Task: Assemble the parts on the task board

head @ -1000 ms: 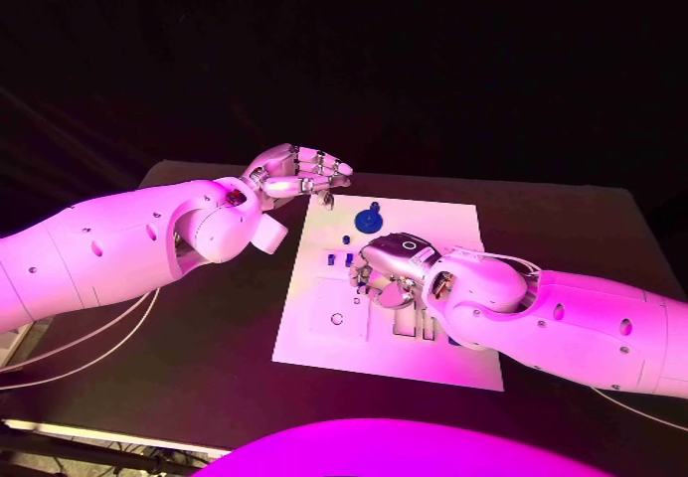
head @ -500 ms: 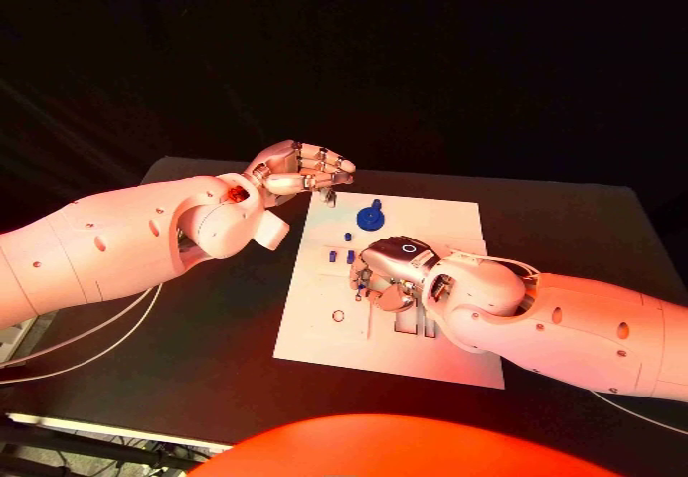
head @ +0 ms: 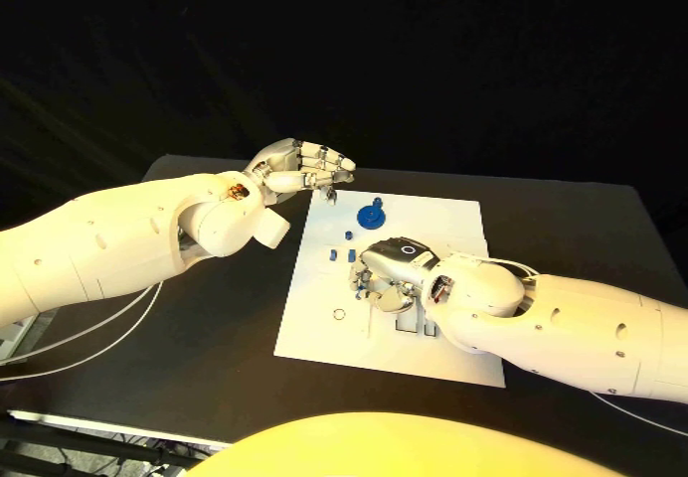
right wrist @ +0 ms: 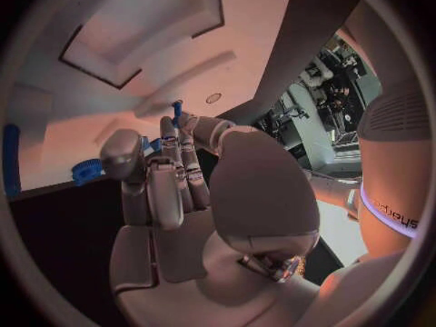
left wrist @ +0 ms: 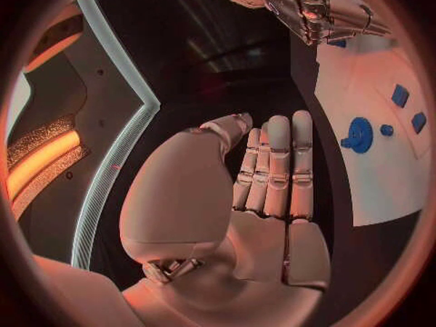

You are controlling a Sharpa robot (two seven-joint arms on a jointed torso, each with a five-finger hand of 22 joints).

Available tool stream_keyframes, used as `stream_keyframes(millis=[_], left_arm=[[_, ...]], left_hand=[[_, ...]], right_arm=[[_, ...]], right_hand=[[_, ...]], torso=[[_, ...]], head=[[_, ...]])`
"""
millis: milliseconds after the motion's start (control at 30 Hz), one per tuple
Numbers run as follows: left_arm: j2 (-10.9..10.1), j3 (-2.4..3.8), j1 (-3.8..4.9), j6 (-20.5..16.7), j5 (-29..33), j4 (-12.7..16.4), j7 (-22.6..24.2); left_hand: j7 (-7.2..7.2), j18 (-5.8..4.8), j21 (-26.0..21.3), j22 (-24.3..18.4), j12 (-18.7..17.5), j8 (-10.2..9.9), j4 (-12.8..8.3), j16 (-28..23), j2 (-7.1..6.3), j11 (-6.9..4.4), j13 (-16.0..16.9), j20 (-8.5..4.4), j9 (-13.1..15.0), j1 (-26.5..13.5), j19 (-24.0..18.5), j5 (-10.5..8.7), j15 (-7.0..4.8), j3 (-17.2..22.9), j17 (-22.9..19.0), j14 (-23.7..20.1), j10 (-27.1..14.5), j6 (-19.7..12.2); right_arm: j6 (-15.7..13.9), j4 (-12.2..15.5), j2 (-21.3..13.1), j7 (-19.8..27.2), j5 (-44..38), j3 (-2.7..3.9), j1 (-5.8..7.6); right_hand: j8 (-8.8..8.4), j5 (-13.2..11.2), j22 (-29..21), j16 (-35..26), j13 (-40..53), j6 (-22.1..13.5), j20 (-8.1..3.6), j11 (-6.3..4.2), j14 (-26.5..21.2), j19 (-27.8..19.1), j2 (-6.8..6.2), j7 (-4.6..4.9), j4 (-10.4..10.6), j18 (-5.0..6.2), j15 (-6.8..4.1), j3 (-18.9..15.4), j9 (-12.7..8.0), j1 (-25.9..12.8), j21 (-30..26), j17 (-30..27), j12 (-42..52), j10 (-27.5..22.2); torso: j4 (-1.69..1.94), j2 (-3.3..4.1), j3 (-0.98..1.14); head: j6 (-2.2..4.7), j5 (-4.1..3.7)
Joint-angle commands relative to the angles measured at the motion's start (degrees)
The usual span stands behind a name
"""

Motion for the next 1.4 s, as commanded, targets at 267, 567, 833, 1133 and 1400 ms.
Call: stream_keyframes(millis=[267,567,833,1133,1400], left_arm=[[0.0,0.03,0.03,1.1,-0.1,0.1,0.1],[-0.1,0.03,0.03,1.1,-0.2,0.2,0.0],[-0.2,0.03,0.03,1.1,-0.2,0.2,-0.1],[-0.2,0.03,0.04,1.1,-0.2,0.2,-0.2],[-0.3,0.03,0.04,1.2,-0.2,0.1,-0.4]], left_hand=[[0.00,0.83,-0.5,-0.1,0.1,-0.4,0.1,0.2,0.41,0.28,0.1,-0.02,-0.1,-0.1,0.3,0.23,0.22,-0.4,0.2,0.0,-0.4,-0.6],[0.00,0.83,-0.5,-0.1,0.1,-0.4,0.1,0.2,0.41,0.28,0.1,-0.02,-0.1,-0.1,0.3,0.23,0.22,-0.4,0.2,0.0,-0.4,-0.6],[0.00,0.83,-0.5,-0.1,0.1,-0.4,0.1,0.2,0.41,0.28,0.1,-0.02,-0.1,-0.1,0.3,0.23,0.22,-0.4,0.2,0.0,-0.4,-0.6],[0.01,0.83,-0.5,-0.2,0.1,-0.4,0.1,0.2,0.39,0.30,0.1,0.00,-0.1,-0.2,0.3,0.22,0.24,-0.4,0.2,0.0,-0.5,-0.7],[0.01,0.83,-0.5,-0.2,0.1,-0.4,0.1,0.2,0.39,0.30,0.1,0.00,-0.1,-0.2,0.3,0.22,0.24,-0.4,0.2,0.0,-0.5,-0.7]], right_arm=[[1.8,-0.4,0.5,-0.3,-0.9,-0.09,-0.38],[3.1,-0.7,0.8,-0.6,-1.1,-0.19,-0.47],[2.6,-0.9,0.9,0.4,-0.2,-0.29,-0.48],[1.9,-0.8,0.6,0.6,0.0,-0.35,-0.48],[0.5,-0.7,0.3,0.7,0.1,-0.37,-0.47]], right_hand=[[0.07,0.2,0.0,0.3,0.1,0.0,-0.12,-2.09,2.9,-0.4,0.48,0.24,-0.5,-0.82,-0.40,0.0,0.1,0.4,-0.2,0.1,0.1,2.6],[0.00,0.2,-0.3,0.2,0.1,-0.3,-0.04,-1.95,2.9,-0.7,0.47,0.39,-0.6,-0.72,-0.27,-0.2,0.2,0.2,-0.7,-0.1,-0.1,2.3],[-1.22,3.0,-0.8,0.2,-0.6,-2.9,0.92,-0.61,2.7,-1.3,-1.48,1.33,-0.3,-0.63,0.90,-3.4,0.2,-2.2,-1.9,-0.6,-2.6,-1.8],[-1.49,3.1,-1.1,0.2,-0.8,-3.4,1.41,-0.13,2.6,-1.5,-2.16,1.57,-0.2,-0.52,1.30,-4.1,0.0,-2.7,-2.6,-0.8,-2.7,-3.7],[-1.95,3.6,-2.8,-0.6,-0.9,-4.1,1.73,0.26,2.1,-2.7,-2.80,1.84,-0.2,-0.01,1.65,-4.4,-0.2,-2.7,-5.1,-2.3,-2.8,-5.6]], torso=[[0.02,0.06,-0.01],[0.02,0.03,-0.04],[0.03,0.00,-0.02],[0.02,0.00,-0.01],[0.01,-0.01,-0.04]], head=[[-0.15,0.03],[-0.28,0.00],[-0.32,-0.04],[-0.42,-0.07],[-0.29,-0.18]])
